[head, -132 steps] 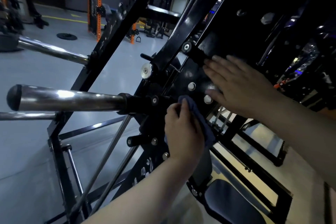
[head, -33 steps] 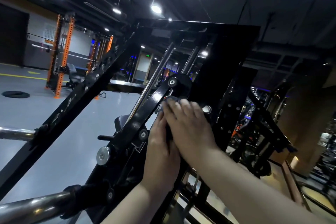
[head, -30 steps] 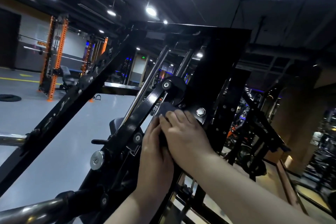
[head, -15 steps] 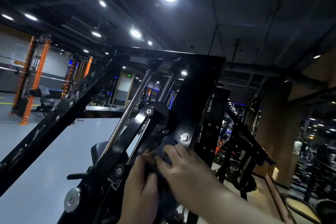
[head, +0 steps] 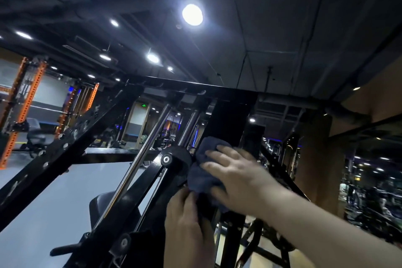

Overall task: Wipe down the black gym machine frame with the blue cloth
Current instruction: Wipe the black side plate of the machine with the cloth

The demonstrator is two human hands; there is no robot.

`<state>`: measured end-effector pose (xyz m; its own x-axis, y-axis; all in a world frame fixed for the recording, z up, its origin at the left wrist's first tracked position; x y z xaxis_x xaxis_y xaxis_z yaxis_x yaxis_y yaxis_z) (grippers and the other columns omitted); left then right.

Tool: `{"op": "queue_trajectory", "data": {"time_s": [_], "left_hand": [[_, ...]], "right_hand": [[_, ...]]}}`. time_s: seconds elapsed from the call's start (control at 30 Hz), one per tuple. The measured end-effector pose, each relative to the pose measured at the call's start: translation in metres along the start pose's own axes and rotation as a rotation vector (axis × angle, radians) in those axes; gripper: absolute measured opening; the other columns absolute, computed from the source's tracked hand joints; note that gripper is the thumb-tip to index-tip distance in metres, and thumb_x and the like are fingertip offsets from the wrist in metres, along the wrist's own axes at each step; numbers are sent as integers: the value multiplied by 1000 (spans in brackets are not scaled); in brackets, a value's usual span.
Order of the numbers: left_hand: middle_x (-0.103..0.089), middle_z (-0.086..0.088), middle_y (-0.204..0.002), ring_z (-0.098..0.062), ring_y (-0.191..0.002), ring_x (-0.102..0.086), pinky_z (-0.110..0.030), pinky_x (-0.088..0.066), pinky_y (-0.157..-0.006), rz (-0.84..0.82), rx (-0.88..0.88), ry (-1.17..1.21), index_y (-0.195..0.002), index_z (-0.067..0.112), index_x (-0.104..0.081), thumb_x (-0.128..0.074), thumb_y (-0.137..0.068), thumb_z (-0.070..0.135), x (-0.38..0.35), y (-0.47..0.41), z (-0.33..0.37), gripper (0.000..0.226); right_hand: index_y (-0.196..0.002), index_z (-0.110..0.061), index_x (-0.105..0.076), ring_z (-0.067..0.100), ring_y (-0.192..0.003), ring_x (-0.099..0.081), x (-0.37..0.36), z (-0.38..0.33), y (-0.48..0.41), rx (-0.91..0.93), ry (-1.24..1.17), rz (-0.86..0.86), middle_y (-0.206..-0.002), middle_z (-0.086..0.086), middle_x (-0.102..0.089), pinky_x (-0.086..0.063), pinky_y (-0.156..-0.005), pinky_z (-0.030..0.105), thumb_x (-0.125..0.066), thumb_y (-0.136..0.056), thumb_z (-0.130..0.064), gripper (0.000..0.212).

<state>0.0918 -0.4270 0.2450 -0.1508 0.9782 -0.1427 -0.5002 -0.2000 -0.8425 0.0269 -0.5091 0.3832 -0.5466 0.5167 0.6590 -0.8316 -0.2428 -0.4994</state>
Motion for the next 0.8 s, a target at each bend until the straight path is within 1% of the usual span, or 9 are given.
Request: {"op": "queue_trajectory", "data": {"time_s": [0.1,0.2,0.37,0.4,0.47,0.57,0.63,0.7,0.8], "left_hand": [[-60,-16,-131,-27,-120,-55,-36,-42,-103,-60,-153,-40,-123,-2,-66,-47,-81,18,-11,2,4,51],[-55,-12,-140,-30,-127,-55,-37,-42,-102,-119,-155,-93,-131,2,-63,-51,-86,23,-23,1,2,51],[-55,-16,-138,-34,-125,-57,-36,-41,-104,-112,-209,-137,-131,1,-61,-54,-88,26,-37,-14,6,51],[-54,-16,-140,-34,-128,-54,-36,-39,-107,-123,-225,-156,-134,0,-60,-53,-89,25,-40,-19,7,52],[-53,-17,-143,-34,-133,-51,-37,-36,-111,-147,-233,-208,-135,-1,-58,-47,-91,25,-47,-31,10,52],[-55,-14,-144,-32,-135,-51,-38,-38,-116,-171,-229,-285,-133,1,-61,-40,-94,27,-56,-51,20,52],[-55,-15,-143,-33,-133,-52,-44,-40,-112,-170,-218,-302,-134,2,-60,-37,-94,29,-62,-65,25,53],[-56,-16,-136,-36,-125,-55,-47,-47,-108,-178,-203,-288,-133,3,-59,-37,-94,29,-66,-73,25,52],[-56,-16,-128,-36,-114,-58,-45,-52,-98,-168,-228,-301,-131,3,-61,-40,-93,27,-68,-78,23,49]], "right_hand": [[-145,-39,-48,13,-153,-23,12,17,-31,-1,10,-63,-162,-17,-34,-14,-122,40,-42,-94,-48,52],[-149,-38,-43,14,-154,-14,7,7,-53,2,-11,-85,-165,-17,-26,-10,-125,41,-43,-99,-44,51],[-121,-32,-69,20,-132,-56,15,34,-35,130,77,12,-139,-10,-63,-46,-106,43,-42,-79,-46,52],[-125,-34,-68,20,-134,-54,19,45,-35,111,86,-23,-142,-10,-60,-44,-109,45,-39,-77,-49,57],[-143,-39,-53,17,-149,-34,31,67,-49,21,91,-59,-159,-10,-41,-25,-122,45,-32,-80,-54,68],[-155,-39,-32,20,-156,-10,44,90,-79,-247,88,-37,-169,-8,-17,-5,-127,44,-36,-95,-54,63],[-151,-34,-43,30,-153,-20,39,87,-86,-282,109,24,-166,0,-29,-14,-126,50,-34,-93,-51,61],[-132,-27,-65,38,-140,-45,25,69,-80,-77,126,63,-148,5,-55,-34,-117,56,-32,-82,-50,63],[-123,-28,-70,32,-134,-54,22,76,-78,110,130,-1,-141,2,-62,-42,-113,52,-41,-78,-49,57]]}}
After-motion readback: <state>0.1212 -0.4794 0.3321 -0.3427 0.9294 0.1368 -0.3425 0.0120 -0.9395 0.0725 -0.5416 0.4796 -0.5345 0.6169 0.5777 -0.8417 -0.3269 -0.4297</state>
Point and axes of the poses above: each hand's wrist, its own y-axis away from the middle knuckle, its own x-axis out of the back of the hand, z = x × y, the point moved 2 cm from there along -y, towards the middle knuckle
